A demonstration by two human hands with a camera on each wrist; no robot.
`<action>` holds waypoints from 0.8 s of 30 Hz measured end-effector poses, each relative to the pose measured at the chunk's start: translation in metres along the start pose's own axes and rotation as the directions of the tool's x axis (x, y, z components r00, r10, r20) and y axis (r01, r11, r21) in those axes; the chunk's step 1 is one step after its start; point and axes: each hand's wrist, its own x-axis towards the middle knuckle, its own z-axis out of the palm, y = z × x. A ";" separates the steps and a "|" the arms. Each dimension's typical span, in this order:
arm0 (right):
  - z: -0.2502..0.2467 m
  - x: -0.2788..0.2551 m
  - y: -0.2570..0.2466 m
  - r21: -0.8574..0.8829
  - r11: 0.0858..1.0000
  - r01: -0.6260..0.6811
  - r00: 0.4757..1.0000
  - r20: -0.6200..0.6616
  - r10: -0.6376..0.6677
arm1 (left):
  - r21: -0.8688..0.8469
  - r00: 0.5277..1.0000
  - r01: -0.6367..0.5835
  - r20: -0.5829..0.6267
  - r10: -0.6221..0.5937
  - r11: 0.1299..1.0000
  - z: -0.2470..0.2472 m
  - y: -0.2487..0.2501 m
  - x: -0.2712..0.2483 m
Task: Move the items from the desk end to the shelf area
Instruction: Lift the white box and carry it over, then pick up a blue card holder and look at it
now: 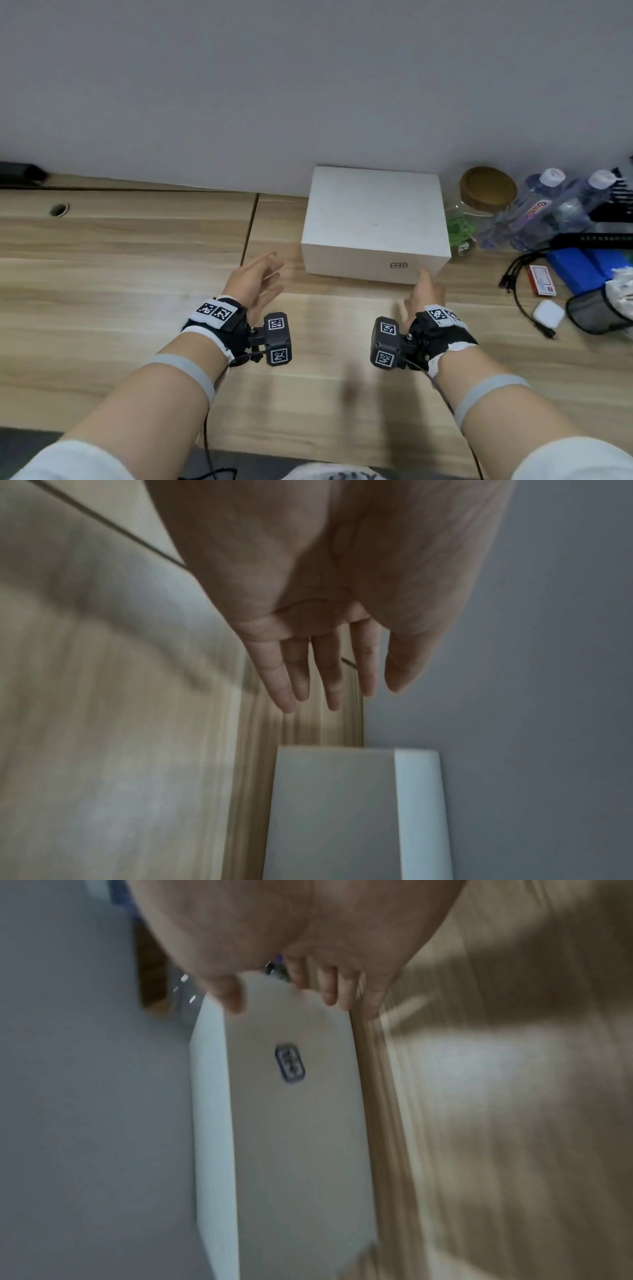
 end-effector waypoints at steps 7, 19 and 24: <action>0.084 -0.146 0.065 -0.097 0.995 -0.007 0.937 0.346 0.040 | -0.076 0.995 -0.095 -0.025 0.093 0.993 -0.148 0.003 -0.086; 0.268 -0.407 0.208 -0.476 0.805 0.354 0.589 0.782 0.204 | -0.280 0.835 -0.395 -0.506 0.216 0.875 -0.478 -0.038 -0.288; 0.311 -0.468 0.253 -0.496 0.728 0.473 0.507 0.829 0.236 | -0.362 0.757 -0.445 -0.640 0.129 0.819 -0.533 -0.077 -0.337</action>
